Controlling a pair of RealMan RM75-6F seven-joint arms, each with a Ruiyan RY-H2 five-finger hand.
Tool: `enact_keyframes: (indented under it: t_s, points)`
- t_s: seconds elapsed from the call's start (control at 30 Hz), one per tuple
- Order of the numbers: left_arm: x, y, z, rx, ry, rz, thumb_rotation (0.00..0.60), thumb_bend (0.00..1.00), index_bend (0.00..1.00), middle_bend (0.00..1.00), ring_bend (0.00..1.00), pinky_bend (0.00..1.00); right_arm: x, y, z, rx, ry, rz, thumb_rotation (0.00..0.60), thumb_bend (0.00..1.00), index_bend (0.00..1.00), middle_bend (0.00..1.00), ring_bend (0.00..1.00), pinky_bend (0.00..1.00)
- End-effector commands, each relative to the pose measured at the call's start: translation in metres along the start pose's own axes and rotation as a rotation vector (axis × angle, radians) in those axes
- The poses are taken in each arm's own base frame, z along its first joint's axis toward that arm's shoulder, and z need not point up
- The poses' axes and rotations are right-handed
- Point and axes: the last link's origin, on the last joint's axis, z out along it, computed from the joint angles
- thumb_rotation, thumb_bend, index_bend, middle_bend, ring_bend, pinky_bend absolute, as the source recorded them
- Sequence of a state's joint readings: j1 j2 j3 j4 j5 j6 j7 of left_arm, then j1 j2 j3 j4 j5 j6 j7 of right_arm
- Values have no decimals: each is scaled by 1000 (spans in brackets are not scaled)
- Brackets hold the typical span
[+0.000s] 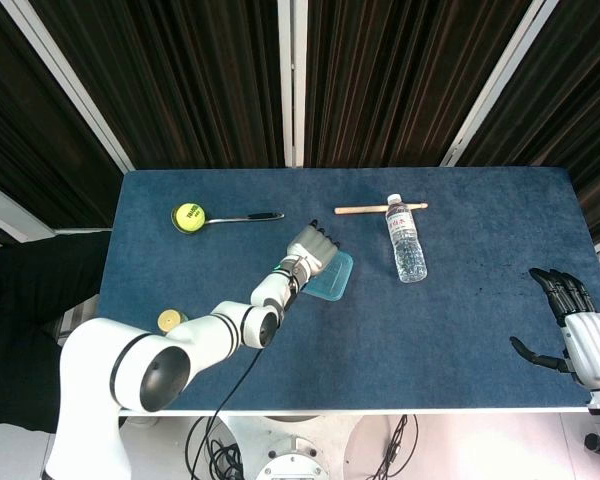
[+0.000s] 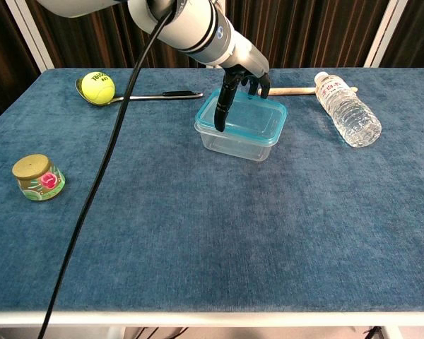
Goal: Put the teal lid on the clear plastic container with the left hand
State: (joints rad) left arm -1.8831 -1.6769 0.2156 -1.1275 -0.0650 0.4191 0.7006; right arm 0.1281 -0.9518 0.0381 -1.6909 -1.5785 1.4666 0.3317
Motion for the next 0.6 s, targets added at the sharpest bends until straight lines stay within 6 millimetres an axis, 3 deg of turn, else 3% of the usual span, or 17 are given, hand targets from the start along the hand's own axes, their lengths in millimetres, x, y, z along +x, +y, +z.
enact_keyframes:
  t_s: [0.03, 0.43, 0.6]
  points:
    - [1, 2, 1, 2, -2, -5, 600, 97, 255, 205, 72, 0, 0, 0, 0, 1, -2, 0, 600, 149, 0, 77, 0, 0]
    - [-1, 7, 4, 2, -22, 9, 600, 97, 248, 199, 72, 0, 0, 2, 0, -2, 2, 3, 600, 148, 0, 77, 0, 0]
    - [-3, 8, 5, 1, -31, 7, 600, 93, 154, 134, 27, 0, 0, 3, -1, -4, 3, 6, 600, 149, 0, 77, 0, 0]
